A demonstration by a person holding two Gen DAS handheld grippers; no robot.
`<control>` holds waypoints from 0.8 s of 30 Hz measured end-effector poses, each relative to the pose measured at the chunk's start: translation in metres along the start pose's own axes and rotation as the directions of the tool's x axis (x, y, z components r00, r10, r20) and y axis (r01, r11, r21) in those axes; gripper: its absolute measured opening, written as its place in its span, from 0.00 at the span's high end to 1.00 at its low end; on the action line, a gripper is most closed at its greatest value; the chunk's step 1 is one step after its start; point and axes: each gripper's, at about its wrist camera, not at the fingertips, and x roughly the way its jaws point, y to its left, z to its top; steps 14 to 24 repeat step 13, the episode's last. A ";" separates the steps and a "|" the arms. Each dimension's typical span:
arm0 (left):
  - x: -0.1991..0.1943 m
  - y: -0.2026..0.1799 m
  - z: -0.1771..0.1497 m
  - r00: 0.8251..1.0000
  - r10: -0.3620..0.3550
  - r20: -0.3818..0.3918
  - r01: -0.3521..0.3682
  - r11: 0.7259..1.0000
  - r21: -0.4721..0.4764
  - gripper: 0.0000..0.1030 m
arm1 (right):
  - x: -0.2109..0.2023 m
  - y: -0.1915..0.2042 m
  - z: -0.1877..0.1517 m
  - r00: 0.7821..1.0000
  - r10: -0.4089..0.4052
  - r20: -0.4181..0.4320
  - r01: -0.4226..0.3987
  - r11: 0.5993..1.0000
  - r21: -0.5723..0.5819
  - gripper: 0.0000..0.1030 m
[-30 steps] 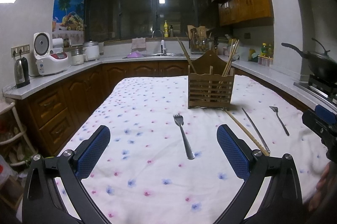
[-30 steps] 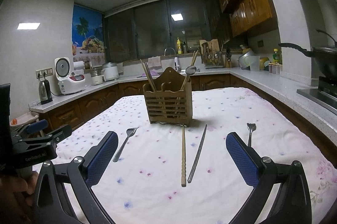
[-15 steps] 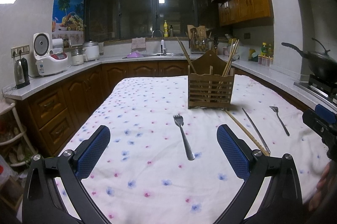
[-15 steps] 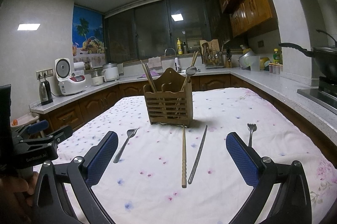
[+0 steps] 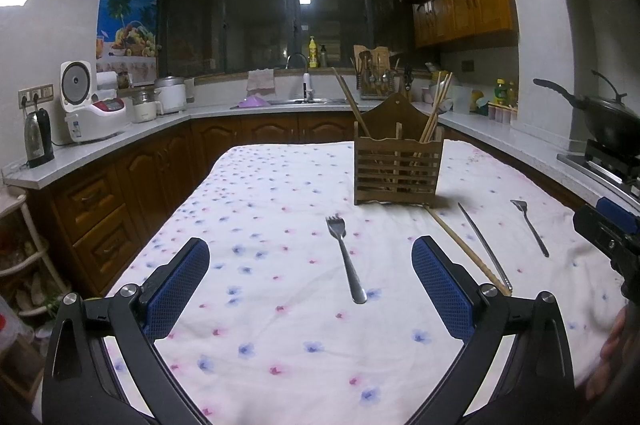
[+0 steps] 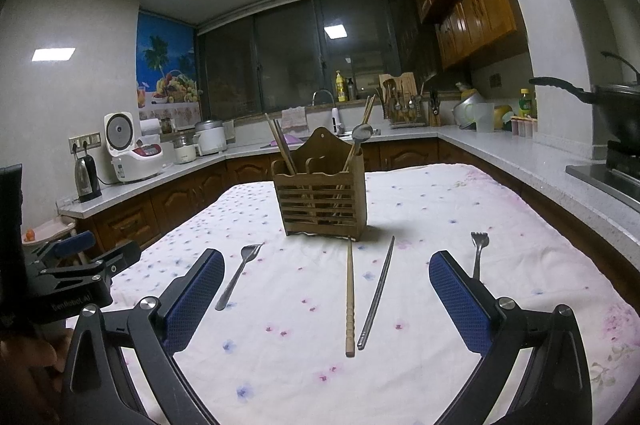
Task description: Organize utensils
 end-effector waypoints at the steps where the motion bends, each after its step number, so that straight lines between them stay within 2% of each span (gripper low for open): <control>1: 0.001 0.000 0.000 1.000 0.000 0.000 0.000 1.000 0.000 0.00 | 0.000 -0.002 0.000 1.000 -0.001 -0.001 0.001 1.000 0.000 0.00; 24: 0.010 -0.006 -0.001 1.000 -0.013 -0.008 0.013 1.000 0.006 0.00 | 0.003 0.006 0.002 1.000 0.003 -0.013 -0.003 1.000 0.008 0.00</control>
